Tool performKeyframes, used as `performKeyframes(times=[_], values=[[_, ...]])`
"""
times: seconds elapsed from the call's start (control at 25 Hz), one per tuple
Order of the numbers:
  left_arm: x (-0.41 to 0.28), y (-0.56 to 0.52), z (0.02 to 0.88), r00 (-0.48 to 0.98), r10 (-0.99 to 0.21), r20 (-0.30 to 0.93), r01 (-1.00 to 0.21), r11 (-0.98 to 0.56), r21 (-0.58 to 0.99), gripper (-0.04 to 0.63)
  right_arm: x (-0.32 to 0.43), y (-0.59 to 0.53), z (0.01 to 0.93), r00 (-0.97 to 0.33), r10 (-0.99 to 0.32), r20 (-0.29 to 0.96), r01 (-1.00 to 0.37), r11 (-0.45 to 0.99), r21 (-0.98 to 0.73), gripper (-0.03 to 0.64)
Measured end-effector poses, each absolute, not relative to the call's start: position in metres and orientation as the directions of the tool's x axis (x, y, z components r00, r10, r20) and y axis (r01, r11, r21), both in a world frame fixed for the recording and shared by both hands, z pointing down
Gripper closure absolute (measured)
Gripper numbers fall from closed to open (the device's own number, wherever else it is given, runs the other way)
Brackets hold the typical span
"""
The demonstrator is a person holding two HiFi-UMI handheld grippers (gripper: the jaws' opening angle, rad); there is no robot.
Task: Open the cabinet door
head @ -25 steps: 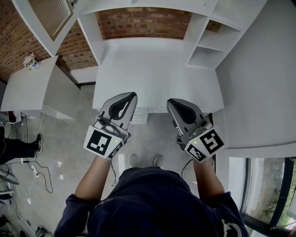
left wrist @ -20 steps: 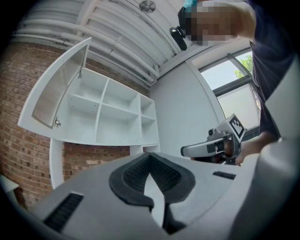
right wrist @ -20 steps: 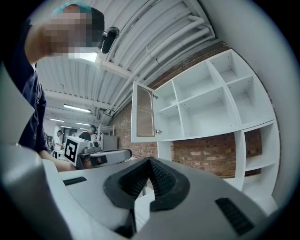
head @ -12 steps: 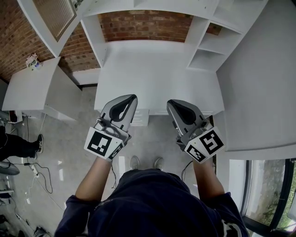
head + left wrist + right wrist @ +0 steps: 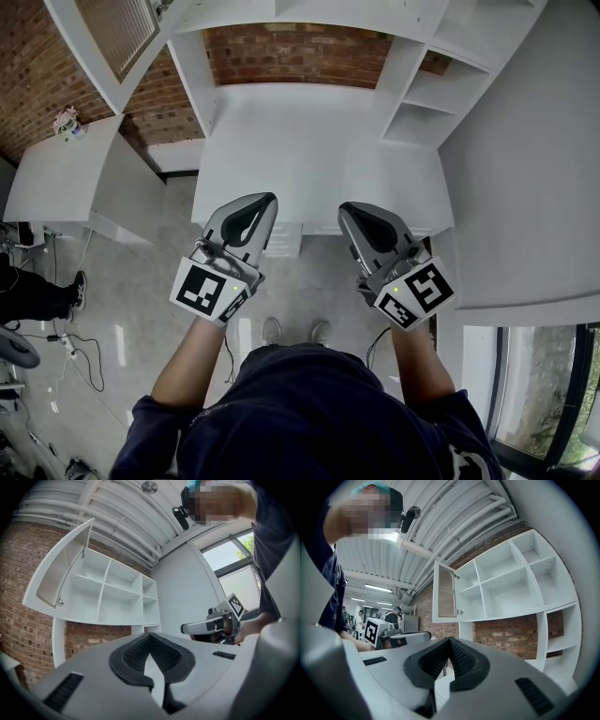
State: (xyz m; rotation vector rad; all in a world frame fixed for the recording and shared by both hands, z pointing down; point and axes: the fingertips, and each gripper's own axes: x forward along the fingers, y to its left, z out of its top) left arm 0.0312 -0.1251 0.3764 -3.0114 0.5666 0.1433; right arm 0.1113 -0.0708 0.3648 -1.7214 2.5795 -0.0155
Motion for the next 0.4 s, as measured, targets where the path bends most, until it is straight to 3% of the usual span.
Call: performKeyframes(times=[0.4], values=[[0.0315,-0.1265,0.3731,0.927,-0.356,-0.113,-0.364,-0.929,-0.058,0.589,0.1104,-0.0718,0.3631,-0.386,-0.922,-0.03,-0.922,0.387,-0.024,0.6]])
